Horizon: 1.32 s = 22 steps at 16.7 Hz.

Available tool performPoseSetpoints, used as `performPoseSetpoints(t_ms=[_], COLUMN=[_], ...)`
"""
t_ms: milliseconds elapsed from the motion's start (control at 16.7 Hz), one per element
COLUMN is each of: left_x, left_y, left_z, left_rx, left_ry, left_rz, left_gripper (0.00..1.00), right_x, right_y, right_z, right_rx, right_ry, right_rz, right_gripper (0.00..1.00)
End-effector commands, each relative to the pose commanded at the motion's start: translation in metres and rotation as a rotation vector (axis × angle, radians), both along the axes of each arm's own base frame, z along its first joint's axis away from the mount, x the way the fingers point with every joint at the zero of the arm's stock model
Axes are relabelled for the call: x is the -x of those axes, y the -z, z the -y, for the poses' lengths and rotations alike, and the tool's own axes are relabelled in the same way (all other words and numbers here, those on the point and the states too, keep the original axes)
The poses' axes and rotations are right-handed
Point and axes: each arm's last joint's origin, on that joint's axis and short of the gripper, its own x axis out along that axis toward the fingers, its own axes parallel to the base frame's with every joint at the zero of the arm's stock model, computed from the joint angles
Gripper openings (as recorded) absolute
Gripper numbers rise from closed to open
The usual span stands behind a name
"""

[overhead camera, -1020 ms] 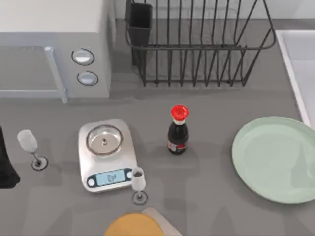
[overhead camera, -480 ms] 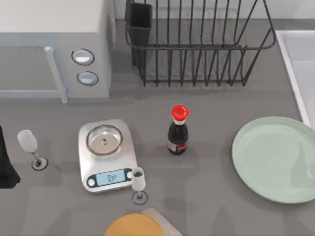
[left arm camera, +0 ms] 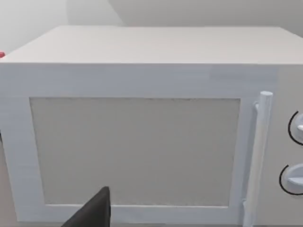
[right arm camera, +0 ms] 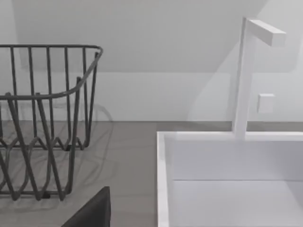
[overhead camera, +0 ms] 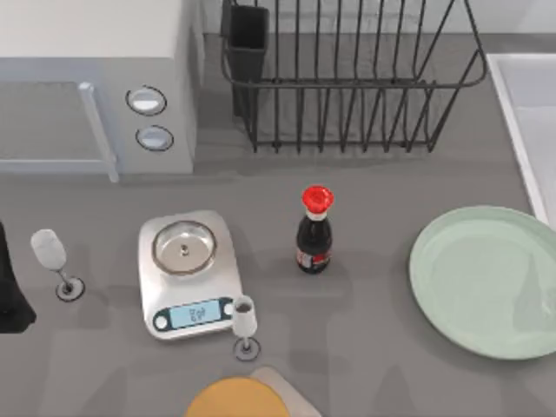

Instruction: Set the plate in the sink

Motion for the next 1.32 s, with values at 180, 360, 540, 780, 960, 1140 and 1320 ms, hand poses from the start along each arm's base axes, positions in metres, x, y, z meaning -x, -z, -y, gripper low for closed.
performPoseSetpoints(t_ms=[180, 360, 540, 780, 960, 1140, 1320], left_x=[0.0, 0.0, 0.0, 0.0, 0.0, 0.0, 0.0], left_y=[0.0, 0.0, 0.0, 0.0, 0.0, 0.0, 0.0], left_z=[0.0, 0.0, 0.0, 0.0, 0.0, 0.0, 0.0], left_rx=[0.0, 0.0, 0.0, 0.0, 0.0, 0.0, 0.0], left_ry=[0.0, 0.0, 0.0, 0.0, 0.0, 0.0, 0.0], left_rz=[0.0, 0.0, 0.0, 0.0, 0.0, 0.0, 0.0], left_gripper=[1.0, 1.0, 1.0, 1.0, 1.0, 1.0, 1.0], right_x=[0.0, 0.0, 0.0, -0.006, -0.024, -0.057, -0.1], right_y=[0.0, 0.0, -0.005, -0.035, -0.063, -0.088, -0.099], right_z=[0.0, 0.0, -0.001, -0.008, -0.018, -0.036, -0.064], right_rx=[0.0, 0.0, -0.011, -0.064, -0.11, -0.144, -0.15], right_ry=[0.0, 0.0, -0.01, -0.062, -0.107, -0.138, -0.142], right_rz=[0.0, 0.0, -0.024, -0.176, -0.378, -0.627, -0.893], right_gripper=[1.0, 1.0, 1.0, 1.0, 1.0, 1.0, 1.0])
